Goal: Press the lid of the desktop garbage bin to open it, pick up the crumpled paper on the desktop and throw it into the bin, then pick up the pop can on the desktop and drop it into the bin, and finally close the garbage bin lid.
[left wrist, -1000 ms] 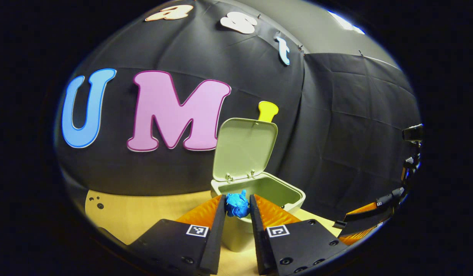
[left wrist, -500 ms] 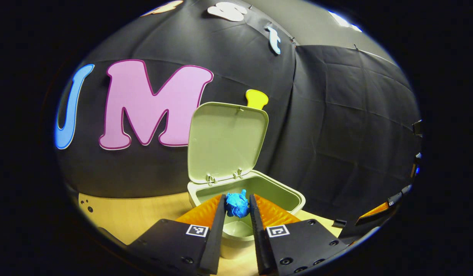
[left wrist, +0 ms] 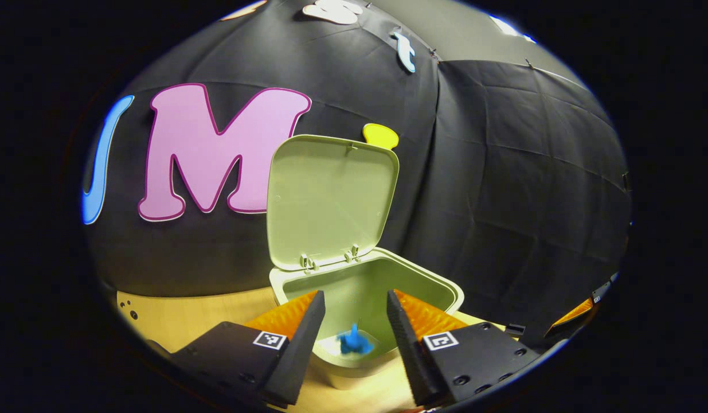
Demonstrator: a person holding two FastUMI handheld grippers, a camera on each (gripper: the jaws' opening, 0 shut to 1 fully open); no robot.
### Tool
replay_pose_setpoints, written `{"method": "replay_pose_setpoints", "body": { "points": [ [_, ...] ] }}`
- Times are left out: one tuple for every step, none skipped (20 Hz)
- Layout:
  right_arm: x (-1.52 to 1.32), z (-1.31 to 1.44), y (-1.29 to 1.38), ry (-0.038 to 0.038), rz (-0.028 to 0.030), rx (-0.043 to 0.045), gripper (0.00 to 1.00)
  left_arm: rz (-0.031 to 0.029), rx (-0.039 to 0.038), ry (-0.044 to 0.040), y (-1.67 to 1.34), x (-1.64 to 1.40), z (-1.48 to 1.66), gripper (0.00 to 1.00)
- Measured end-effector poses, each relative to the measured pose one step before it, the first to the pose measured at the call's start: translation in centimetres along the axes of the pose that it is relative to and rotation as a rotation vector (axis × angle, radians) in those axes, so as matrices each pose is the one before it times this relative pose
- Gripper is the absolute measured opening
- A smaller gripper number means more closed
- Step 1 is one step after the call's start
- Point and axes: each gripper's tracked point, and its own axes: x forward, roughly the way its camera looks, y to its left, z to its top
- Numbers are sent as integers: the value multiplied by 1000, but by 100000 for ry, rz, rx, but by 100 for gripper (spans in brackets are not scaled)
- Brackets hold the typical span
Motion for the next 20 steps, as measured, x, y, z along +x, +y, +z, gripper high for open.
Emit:
{"method": "replay_pose_setpoints", "body": {
  "points": [
    [115, -108, 25, 349, 358, 194, 92, 429, 296, -21, -4, -192, -1, 76],
    [1, -267, 80, 574, 604, 280, 92, 851, 245, -252, 155, 25, 6, 83],
    [-59, -192, 182, 627, 668, 195, 92, 677, 43, -392, 144, -76, 207, 86],
    [-28, -251, 242, 847, 1062, -71, 92, 408, -149, -310, 184, -258, 26, 87],
    [45, -356, 150, 1045, 999, -366, 92, 450, -53, -105, 245, -679, 25, 87],
    [73, -422, 305, 1421, 1529, -255, 92, 446, -186, 134, 294, -851, -168, 87],
    [42, -469, 374, 1480, 1489, -341, 93, 216, -487, 372, 120, -544, 1, 87],
    [80, -479, 357, 1459, 1489, -495, 94, 673, -439, 14, 340, -499, -176, 89],
    [209, -714, 379, 1770, 1542, -648, 96, 1201, -335, -19, 504, -692, 20, 89],
    [302, -868, 425, 1800, 1138, -666, 96, 1207, -283, -66, 477, -789, -197, 88],
    [527, -1158, 603, 1868, 1230, -530, 96, 1264, -502, -290, 526, -865, 24, 88],
    [574, -766, 423, 1562, 1086, -636, 96, 390, -1014, -274, 291, -729, -157, 89],
    [307, -577, 251, 1834, 957, -934, 96, -292, -1222, -156, 111, -864, 4, 89],
    [469, -660, 193, 1794, 697, -1275, 96, 227, -570, -41, 308, -875, -141, 90],
    [647, -706, 205, 1648, 871, -1300, 96, 966, 195, -132, 445, -895, -34, 91],
    [474, -654, 270, 2016, 1203, -932, 96, 1858, 566, -387, 691, -915, -16, 93],
    [441, -662, 416, 1605, 1241, -550, 96, 1943, 357, -22, 636, -784, -35, 94],
    [630, -566, 441, 1680, 1627, -195, 96, 1573, 167, -215, 540, -825, -157, 94],
    [486, -542, 250, 1418, 775, -72, 96, 933, 60, -26, 451, -864, -7, 94],
    [495, -560, 206, 1588, 745, -558, 96, 1653, 26, 124, 565, -793, -246, 94]
  ]
}}
